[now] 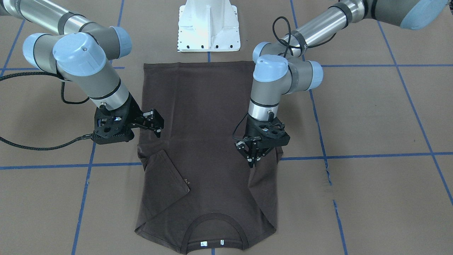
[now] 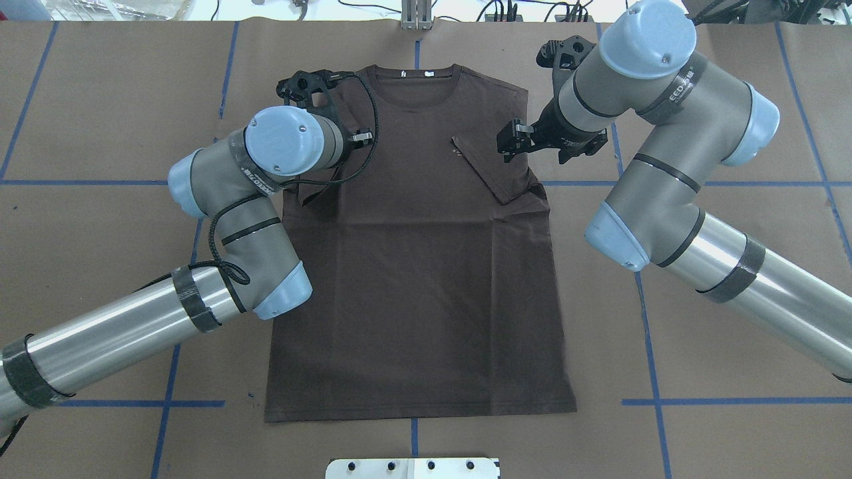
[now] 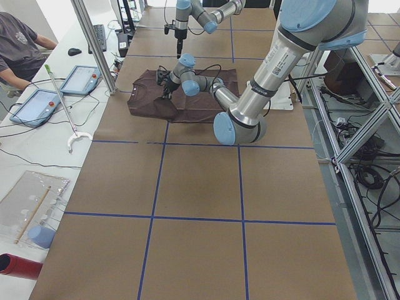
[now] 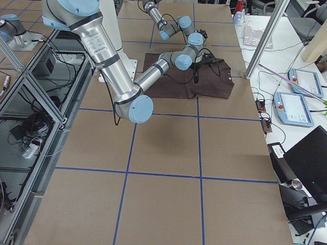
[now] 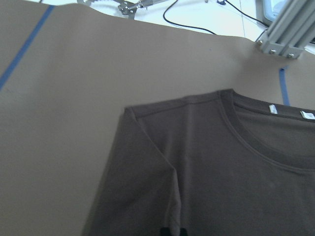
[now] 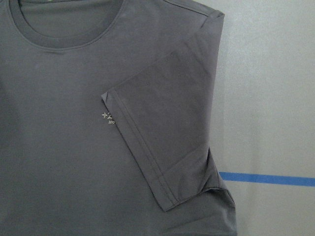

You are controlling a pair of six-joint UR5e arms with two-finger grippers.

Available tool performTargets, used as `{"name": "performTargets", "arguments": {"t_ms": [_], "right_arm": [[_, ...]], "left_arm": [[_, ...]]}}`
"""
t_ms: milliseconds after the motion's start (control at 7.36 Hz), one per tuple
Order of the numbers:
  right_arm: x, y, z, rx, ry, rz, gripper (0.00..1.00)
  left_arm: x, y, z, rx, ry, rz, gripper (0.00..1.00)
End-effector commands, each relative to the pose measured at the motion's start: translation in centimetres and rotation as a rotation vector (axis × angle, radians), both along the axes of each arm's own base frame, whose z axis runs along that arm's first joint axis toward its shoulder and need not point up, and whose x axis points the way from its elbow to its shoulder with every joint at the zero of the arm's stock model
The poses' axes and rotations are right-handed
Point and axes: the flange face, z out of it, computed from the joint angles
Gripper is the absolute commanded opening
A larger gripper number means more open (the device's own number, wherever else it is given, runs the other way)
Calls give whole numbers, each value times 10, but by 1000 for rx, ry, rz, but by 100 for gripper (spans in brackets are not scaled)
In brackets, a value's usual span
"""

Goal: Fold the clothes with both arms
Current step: 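Fold the sleeve inward with the left gripper while the right gripper withdraws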

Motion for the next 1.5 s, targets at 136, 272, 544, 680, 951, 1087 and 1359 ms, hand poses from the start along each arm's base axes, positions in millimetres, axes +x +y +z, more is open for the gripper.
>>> {"name": "performTargets", "arguments": {"t_ms": [136, 272, 544, 680, 951, 1087, 1359], "right_arm": [[0, 0, 5, -4, 6, -3, 100], [0, 1, 9, -3, 11, -8, 100], [1, 17, 14, -41, -3, 2, 100], [-2, 53, 16, -93, -28, 21, 100], [-7, 151, 38, -112, -8, 49, 100], [-20, 199, 49, -161, -10, 71, 100], [-60, 298, 93, -132, -18, 136, 100]], "left_arm": [[30, -10, -8, -5, 32, 0, 100], [29, -8, -13, 9, 49, 6, 100], [9, 18, -24, 3, 121, 102, 100], [-23, 44, -11, 20, 151, 115, 100], [-54, 69, -13, -10, 127, 131, 100], [-57, 80, -25, -5, 130, 138, 100], [-73, 92, -17, -6, 129, 140, 100]]}}
